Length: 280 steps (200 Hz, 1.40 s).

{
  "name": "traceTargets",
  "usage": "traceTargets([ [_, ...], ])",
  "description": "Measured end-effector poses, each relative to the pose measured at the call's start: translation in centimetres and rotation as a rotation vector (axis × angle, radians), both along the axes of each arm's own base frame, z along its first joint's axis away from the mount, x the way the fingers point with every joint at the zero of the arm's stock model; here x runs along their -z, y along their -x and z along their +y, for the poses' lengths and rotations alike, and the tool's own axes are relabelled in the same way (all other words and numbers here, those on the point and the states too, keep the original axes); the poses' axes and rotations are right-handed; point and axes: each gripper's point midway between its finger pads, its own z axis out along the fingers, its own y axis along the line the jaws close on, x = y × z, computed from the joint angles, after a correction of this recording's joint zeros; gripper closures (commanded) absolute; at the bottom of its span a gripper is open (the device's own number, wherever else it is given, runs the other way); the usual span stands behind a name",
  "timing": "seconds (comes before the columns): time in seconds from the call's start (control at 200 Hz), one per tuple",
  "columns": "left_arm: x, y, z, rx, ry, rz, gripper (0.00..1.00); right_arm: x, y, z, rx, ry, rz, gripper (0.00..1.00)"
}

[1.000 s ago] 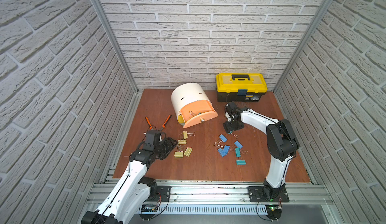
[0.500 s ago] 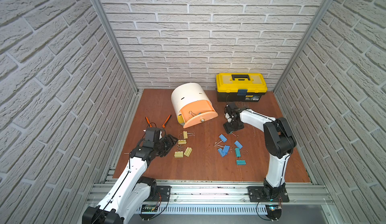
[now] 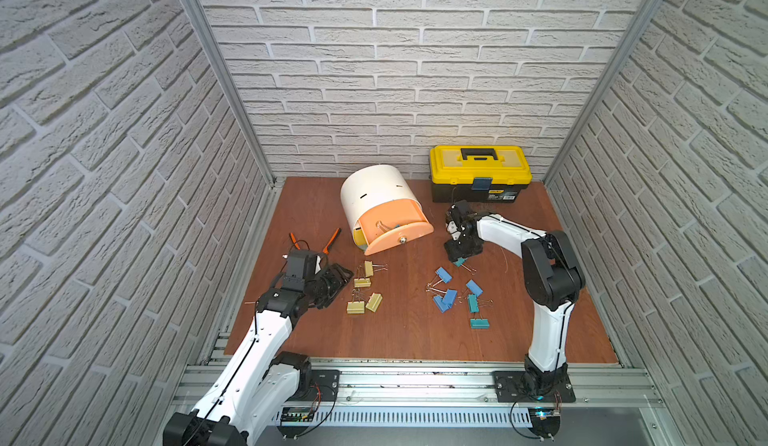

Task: Put the binder clips in the drawer according to color
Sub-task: Pick up the binder clip at the center of the board.

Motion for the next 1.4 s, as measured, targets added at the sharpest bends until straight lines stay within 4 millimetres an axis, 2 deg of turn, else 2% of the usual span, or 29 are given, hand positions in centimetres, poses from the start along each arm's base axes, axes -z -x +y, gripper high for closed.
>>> traceTargets([
  [0.37, 0.0, 0.0, 0.0, 0.001, 0.001, 0.000, 0.36, 0.1, 0.3, 0.1, 0.011, -0.046, -0.019, 0.31],
  [0.5, 0.0, 0.0, 0.0, 0.002, 0.002, -0.001, 0.36, 0.2, 1.1, -0.1, 0.017, -0.049, -0.014, 0.31],
  [0.795, -0.2, 0.0, -0.1, 0.004, 0.006, -0.007, 0.36, 0.2, 2.2, -0.4, 0.032, -0.048, -0.005, 0.38],
  [0.99, -0.7, 0.1, -0.1, 0.005, 0.012, -0.028, 0.36, 0.2, 2.4, -0.4, 0.043, -0.051, -0.003, 0.47],
  [1.4, -1.0, 0.1, -0.1, 0.003, 0.015, -0.038, 0.35, -0.1, 2.9, -0.6, 0.087, -0.050, 0.012, 0.53],
])
